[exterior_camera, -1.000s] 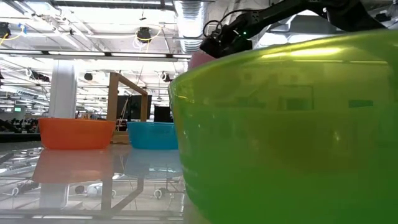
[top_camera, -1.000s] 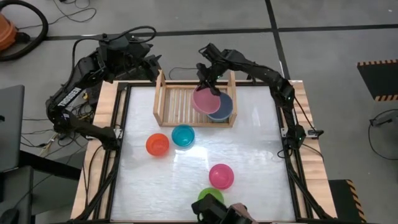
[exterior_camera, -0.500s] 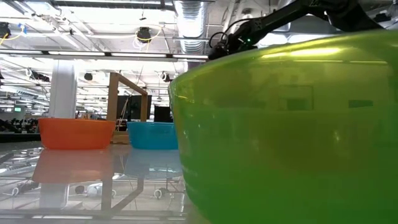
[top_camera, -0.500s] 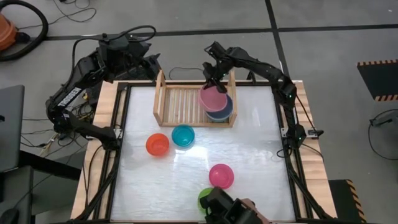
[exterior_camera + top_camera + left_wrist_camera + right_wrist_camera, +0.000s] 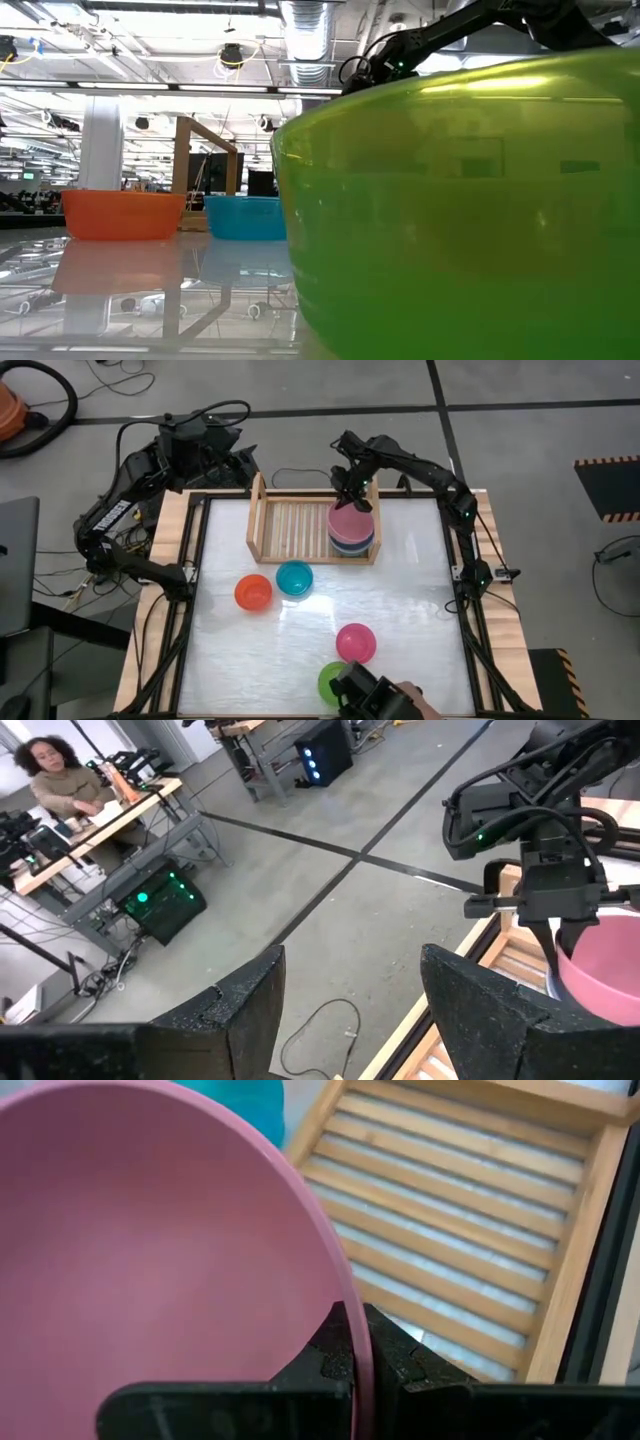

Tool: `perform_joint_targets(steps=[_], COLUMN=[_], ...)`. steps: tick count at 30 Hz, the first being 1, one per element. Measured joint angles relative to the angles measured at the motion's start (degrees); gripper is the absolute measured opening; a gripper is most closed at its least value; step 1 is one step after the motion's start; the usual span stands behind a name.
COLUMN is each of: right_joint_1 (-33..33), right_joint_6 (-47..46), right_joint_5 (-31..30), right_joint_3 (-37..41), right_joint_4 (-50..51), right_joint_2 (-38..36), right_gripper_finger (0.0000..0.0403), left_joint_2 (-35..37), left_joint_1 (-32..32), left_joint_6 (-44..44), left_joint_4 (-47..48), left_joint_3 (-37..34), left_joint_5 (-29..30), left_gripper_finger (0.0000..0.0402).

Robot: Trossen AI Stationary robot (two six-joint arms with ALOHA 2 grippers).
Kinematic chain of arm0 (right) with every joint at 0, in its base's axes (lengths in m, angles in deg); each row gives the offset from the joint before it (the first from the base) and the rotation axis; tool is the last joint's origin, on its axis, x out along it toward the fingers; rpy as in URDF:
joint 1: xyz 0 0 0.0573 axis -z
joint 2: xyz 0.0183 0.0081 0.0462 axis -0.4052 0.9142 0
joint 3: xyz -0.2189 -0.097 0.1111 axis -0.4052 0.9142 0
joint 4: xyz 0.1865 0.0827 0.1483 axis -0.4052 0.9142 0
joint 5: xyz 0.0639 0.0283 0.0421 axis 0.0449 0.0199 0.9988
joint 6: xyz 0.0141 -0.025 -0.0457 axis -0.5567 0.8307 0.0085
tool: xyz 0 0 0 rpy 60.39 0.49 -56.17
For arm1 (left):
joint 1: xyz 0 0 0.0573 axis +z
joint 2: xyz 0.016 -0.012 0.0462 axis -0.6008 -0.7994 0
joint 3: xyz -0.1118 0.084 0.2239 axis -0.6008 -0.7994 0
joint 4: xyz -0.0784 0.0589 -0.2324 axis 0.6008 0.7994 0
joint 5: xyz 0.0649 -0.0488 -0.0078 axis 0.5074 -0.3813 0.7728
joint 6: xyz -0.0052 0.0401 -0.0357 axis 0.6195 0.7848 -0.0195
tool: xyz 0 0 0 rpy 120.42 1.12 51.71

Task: Place and stack bowls onto a shelf
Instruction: Stack the pink bowl on top of the blue bowl on the shelf

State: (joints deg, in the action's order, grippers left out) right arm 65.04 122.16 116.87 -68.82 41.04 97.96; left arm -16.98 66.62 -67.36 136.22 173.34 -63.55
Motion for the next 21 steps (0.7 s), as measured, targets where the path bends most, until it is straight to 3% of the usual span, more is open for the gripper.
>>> perform_joint_targets(steps=[4, 9, 21], right_joint_1=[0.2, 0.1, -1.1], right_joint_6=[0.0, -0.5, -1.5], right_joint_5=[-1.1, -6.8, -7.6], right_joint_3=[0.0, 0.0, 0.0], right_joint_4=[2.2, 2.8, 4.1], right_joint_2=[0.2, 0.2, 0.2], right_gripper_finger=[0.0025, 0.0025, 0.0025], left_joint_2=[0.0, 0.0, 0.0], left_joint_1=[0.0, 0.0, 0.0], left_joint_6=[0.0, 0.0, 0.0], left_joint_4=[0.0, 0.0, 0.0], left_joint_3=[0.0, 0.0, 0.0], left_joint_5=[0.0, 0.0, -0.4], left_gripper_finger=[0.0222, 0.0222, 0.0222])
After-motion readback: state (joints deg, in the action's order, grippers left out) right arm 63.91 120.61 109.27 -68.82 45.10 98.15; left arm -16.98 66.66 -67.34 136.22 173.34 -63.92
